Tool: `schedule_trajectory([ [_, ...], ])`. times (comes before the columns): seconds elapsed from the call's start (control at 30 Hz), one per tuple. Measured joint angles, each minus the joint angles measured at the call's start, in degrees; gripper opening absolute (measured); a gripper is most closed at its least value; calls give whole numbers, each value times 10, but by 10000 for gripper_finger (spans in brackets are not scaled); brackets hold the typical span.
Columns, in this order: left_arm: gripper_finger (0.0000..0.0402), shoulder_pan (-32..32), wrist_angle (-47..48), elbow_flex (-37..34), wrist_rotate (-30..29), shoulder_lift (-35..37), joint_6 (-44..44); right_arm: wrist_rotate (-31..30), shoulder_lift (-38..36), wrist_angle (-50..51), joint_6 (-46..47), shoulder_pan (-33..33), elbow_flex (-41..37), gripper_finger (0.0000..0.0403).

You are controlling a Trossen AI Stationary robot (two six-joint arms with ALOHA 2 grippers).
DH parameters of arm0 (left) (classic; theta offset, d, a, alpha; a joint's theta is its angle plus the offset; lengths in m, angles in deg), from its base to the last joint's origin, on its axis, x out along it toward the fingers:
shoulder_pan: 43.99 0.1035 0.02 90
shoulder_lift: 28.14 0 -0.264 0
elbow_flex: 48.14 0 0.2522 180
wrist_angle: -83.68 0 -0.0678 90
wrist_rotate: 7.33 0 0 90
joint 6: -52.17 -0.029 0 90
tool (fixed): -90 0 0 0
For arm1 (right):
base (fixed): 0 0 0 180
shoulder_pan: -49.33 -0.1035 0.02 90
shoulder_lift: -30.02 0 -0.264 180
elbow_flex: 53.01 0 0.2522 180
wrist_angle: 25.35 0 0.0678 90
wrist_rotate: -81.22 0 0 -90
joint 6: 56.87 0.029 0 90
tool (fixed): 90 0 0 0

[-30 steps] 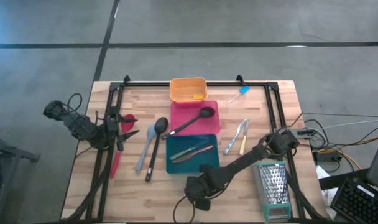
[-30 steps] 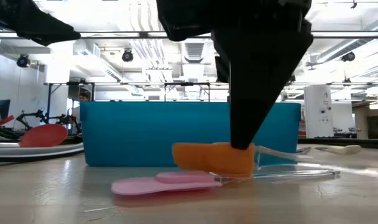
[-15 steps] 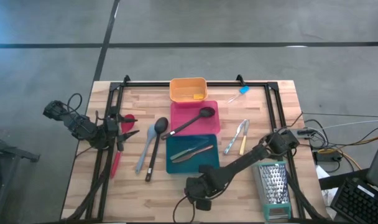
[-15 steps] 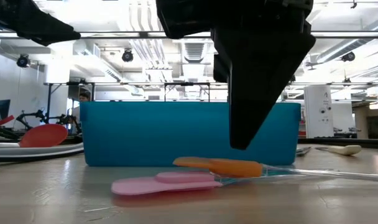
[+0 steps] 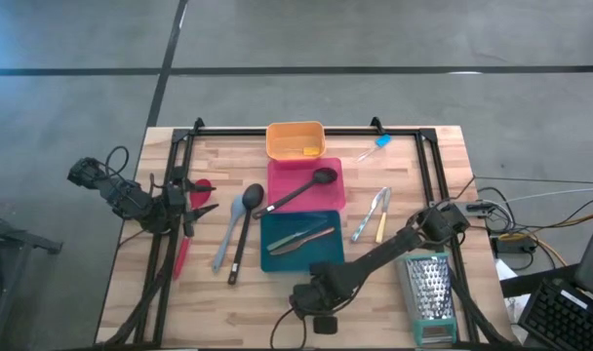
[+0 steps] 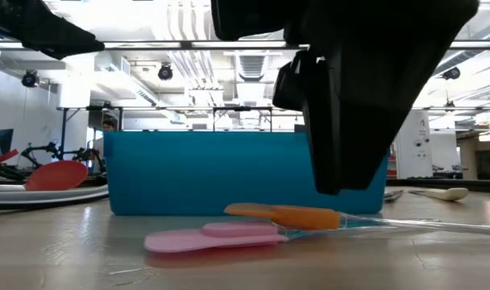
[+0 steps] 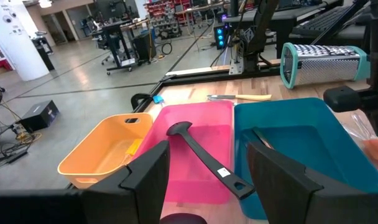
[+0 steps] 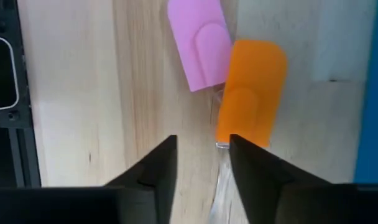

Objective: Pick & Place Kitchen Items
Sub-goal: Put the orange spatula into the yellow bin

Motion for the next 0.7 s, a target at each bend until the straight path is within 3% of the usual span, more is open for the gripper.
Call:
schedule_trajectory([
  [0.37, 218, 0, 0, 0, 0, 0, 0, -5, 3, -5, -22, 6, 0, 269],
  [0.53, 218, 0, 0, 0, 0, 0, 0, -35, 5, -7, -28, 10, 0, 281],
  [0.7, 218, 0, 0, 0, 0, 0, 0, -37, 5, -11, -28, 12, -4, 262],
])
